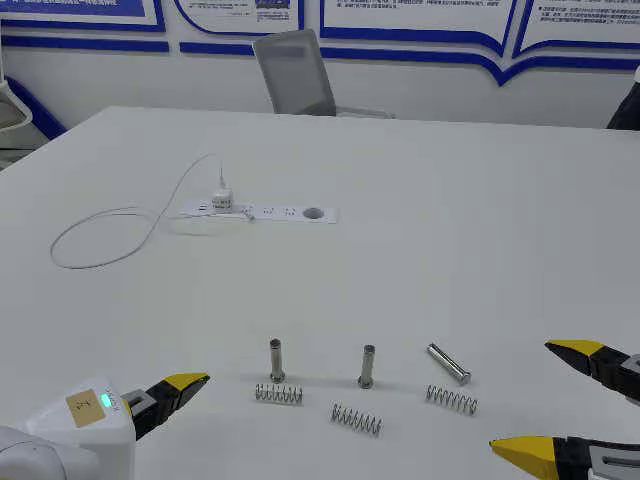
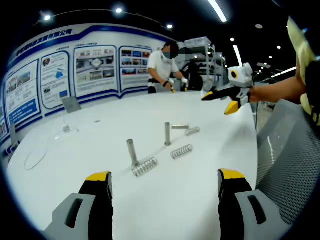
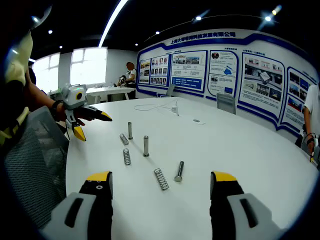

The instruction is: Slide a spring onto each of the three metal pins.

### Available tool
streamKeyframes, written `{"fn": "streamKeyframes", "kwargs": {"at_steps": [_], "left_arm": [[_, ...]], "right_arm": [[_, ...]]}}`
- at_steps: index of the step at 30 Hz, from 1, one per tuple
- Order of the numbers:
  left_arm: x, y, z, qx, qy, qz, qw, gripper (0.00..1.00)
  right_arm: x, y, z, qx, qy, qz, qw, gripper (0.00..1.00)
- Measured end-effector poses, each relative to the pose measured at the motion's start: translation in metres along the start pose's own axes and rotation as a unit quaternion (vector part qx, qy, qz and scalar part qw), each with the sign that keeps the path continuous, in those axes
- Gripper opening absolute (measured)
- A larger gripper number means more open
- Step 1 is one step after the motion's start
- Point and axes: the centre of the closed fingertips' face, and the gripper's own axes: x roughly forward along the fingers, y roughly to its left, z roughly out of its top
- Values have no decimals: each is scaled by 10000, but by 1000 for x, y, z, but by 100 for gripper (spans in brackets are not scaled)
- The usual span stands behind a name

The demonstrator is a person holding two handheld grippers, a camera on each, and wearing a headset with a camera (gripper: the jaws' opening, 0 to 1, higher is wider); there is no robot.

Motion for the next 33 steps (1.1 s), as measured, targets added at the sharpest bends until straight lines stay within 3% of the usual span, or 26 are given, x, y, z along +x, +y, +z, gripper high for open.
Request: {"fn": "streamKeyframes", "kwargs": {"at_steps": [24, 33], "left_arm": [[4, -1, 1, -9, 56, -28, 10000, 89], [3, -1, 0, -32, 45, -10, 10000, 89]], "right_arm": [[3, -3, 1, 61, 11, -37, 10000, 79], [8, -8, 6, 136, 80, -56, 9999, 73]]}}
